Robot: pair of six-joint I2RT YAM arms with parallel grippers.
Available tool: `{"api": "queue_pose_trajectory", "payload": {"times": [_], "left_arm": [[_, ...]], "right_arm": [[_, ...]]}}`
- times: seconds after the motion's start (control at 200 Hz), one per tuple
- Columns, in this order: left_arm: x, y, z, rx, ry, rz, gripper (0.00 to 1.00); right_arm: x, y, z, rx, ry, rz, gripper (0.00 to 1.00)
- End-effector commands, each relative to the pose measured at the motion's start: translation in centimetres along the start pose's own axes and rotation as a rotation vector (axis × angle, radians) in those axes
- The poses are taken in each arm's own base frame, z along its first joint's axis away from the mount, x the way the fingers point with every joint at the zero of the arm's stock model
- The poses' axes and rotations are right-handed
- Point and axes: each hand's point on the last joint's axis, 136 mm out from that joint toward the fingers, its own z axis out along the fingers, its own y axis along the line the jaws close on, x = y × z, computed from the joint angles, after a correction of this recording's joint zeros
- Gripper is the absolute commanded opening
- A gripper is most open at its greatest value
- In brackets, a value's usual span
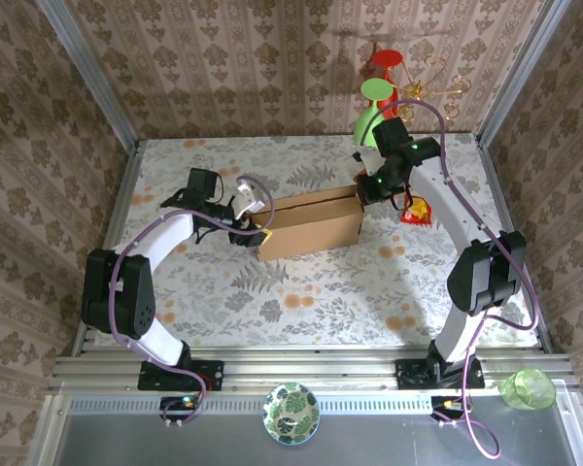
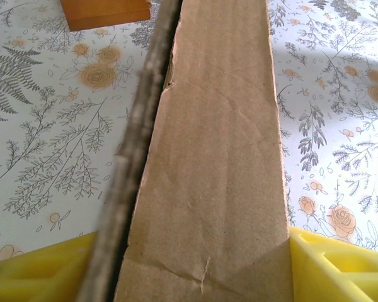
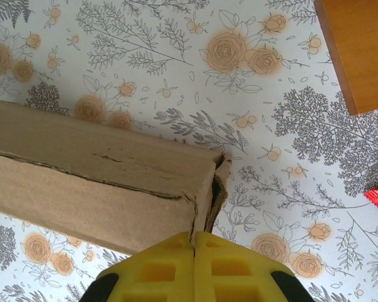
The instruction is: Fold the paper box
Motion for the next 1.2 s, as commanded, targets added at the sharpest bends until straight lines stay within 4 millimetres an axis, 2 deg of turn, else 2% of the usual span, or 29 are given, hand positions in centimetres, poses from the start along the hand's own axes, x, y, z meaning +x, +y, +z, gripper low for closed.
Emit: {"api": "queue_pose_trajectory", "payload": {"times": [0.0,0.24,0.445,0.545,0.735,0.905,1.055,1.195], "left_arm": [[-0.6,0.1,0.0,0.001,-0.006,-0.025,0.68],[-2.1,0.5,-0.8,-0.05,-0.057,-0.059,0.68],[-5.8,1.5,-4.5,-0.273,-0.2,-0.065,0.76],[-6.5,1.8,-6.2,-0.352,-0.253,-0.16,0.76],[-5.9,1.5,-8.5,-0.418,-0.264,-0.401,0.7],[-5.2,-0.9,-8.2,-0.338,-0.185,-0.539,0.6],[-4.8,-3.0,-8.1,-0.328,-0.125,-0.546,0.57],[-4.2,-3.4,-7.8,-0.337,-0.06,-0.544,0.55]], "right_arm": [[1.0,-0.1,0.2,0.025,0.0,0.015,0.0],[1.1,-0.4,0.4,0.045,-0.033,0.034,0.0],[0.4,-0.4,-0.4,0.053,-0.044,0.051,0.0],[0.3,-0.4,-0.5,0.052,-0.029,0.063,0.0],[0.5,-0.2,-0.1,0.04,-0.004,0.087,0.0],[0.4,-0.1,-0.1,0.032,0.016,0.102,0.0],[0.3,0.0,0.2,0.026,0.025,0.106,0.0],[0.4,0.0,0.4,0.025,0.033,0.105,0.0]]}}
